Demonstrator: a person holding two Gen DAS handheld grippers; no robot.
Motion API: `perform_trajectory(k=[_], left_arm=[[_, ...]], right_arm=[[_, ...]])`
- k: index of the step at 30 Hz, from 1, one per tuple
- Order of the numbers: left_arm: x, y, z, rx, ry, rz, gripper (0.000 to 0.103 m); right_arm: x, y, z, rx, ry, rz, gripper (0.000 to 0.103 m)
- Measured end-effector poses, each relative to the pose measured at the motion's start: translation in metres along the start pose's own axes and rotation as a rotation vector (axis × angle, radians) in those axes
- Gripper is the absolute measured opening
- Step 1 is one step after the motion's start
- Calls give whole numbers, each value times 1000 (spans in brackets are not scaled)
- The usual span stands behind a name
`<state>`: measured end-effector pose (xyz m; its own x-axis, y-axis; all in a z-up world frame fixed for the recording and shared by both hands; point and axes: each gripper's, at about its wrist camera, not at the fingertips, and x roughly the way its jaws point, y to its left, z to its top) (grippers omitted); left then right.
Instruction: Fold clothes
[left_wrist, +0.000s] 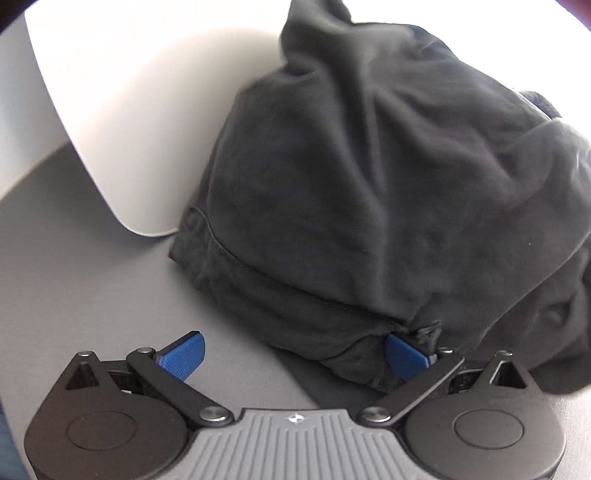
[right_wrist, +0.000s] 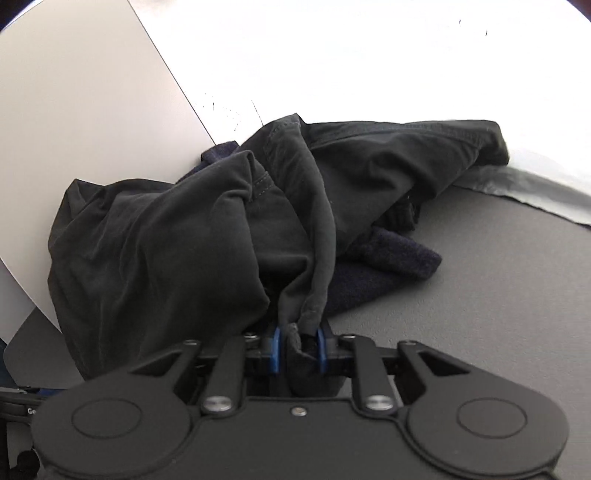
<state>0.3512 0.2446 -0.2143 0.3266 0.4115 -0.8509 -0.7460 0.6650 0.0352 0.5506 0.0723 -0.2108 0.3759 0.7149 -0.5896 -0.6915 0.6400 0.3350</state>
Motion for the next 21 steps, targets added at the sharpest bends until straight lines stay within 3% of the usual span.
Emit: perform_trajectory(k=[5,9,14,21], left_arm=[[-48,-6,-10,-26,-63,-16,103],[-88,-18,-33,-42,-94,-59,103],[-134,-46,-82,-20,-78,-138,103],[-162,-89,-156,38,-26,-208,103]], right_arm=[[-84,24,-23,-39,-64,-38,16],[-164,-4,-65,24,-86,-153,16],[-283,-63,-134,159,-111,-361,14],[-431,-140,-227,306,-188,-776,14]])
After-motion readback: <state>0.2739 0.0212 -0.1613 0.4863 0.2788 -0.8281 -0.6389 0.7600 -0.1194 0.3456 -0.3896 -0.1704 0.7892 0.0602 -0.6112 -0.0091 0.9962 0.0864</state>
